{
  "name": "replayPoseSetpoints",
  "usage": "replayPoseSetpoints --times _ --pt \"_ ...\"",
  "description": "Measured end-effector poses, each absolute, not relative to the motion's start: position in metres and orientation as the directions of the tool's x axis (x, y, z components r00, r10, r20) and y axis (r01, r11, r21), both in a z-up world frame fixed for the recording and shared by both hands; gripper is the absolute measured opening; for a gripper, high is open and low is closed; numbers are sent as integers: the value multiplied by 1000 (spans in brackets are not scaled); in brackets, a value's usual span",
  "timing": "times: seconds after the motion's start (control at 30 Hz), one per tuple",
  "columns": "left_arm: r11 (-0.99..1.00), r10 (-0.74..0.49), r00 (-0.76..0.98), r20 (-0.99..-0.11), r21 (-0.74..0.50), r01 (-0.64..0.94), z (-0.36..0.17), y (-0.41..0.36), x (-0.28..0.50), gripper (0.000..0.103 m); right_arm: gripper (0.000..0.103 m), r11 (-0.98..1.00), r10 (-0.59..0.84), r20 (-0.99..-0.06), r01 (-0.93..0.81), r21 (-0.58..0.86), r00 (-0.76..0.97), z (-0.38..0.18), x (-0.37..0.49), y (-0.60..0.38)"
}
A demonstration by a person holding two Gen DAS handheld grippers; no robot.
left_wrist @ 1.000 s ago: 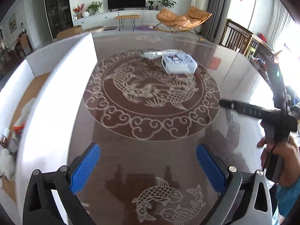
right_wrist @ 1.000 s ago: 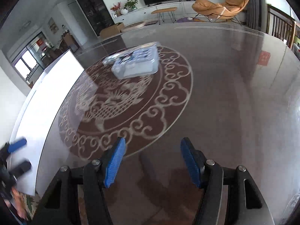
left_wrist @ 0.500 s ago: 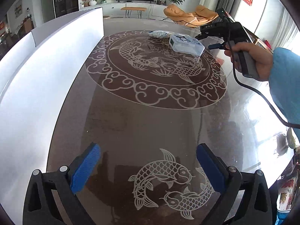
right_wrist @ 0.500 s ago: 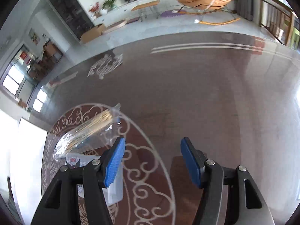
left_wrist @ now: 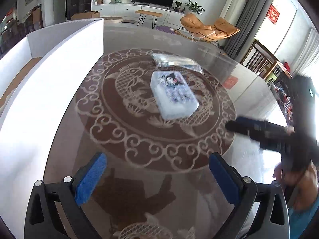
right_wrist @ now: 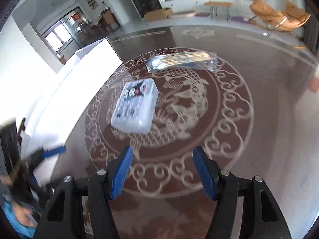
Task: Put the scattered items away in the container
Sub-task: 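Grasp the clear cartoon case with the left gripper while the right gripper grasps the cotton swab bag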
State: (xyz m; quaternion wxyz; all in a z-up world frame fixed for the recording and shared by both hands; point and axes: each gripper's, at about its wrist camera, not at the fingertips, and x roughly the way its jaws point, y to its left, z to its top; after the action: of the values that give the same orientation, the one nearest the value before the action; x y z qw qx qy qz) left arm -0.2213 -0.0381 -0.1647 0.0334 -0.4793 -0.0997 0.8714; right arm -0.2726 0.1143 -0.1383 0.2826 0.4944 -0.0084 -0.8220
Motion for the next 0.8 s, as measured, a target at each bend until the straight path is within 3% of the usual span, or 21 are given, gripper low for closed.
replayPoseSetpoints --times 0.2,0.4,0.5,0.7,0.8 --pt "-983 54 -500 -864 -135 128 -182 -15 -308 103 64 -848 -520 -734 366 383 -436 -141 -207 160" --pt "-990 -13 -458 -889 -54 132 -205 4 -340 103 64 -860 -499 -719 375 345 -484 -125 -191 183" --pt "-990 -17 -479 -878 -51 129 -205 2 -337 62 64 -874 -468 -728 384 297 -501 -114 -218 186" --pt "-997 29 -490 -871 -62 51 -204 -24 -326 61 64 -839 -373 -802 539 76 -467 -118 -335 137" --pt "-995 49 -481 -875 -83 49 -203 -47 -309 61 64 -698 -430 -841 712 79 -328 -122 -381 96"
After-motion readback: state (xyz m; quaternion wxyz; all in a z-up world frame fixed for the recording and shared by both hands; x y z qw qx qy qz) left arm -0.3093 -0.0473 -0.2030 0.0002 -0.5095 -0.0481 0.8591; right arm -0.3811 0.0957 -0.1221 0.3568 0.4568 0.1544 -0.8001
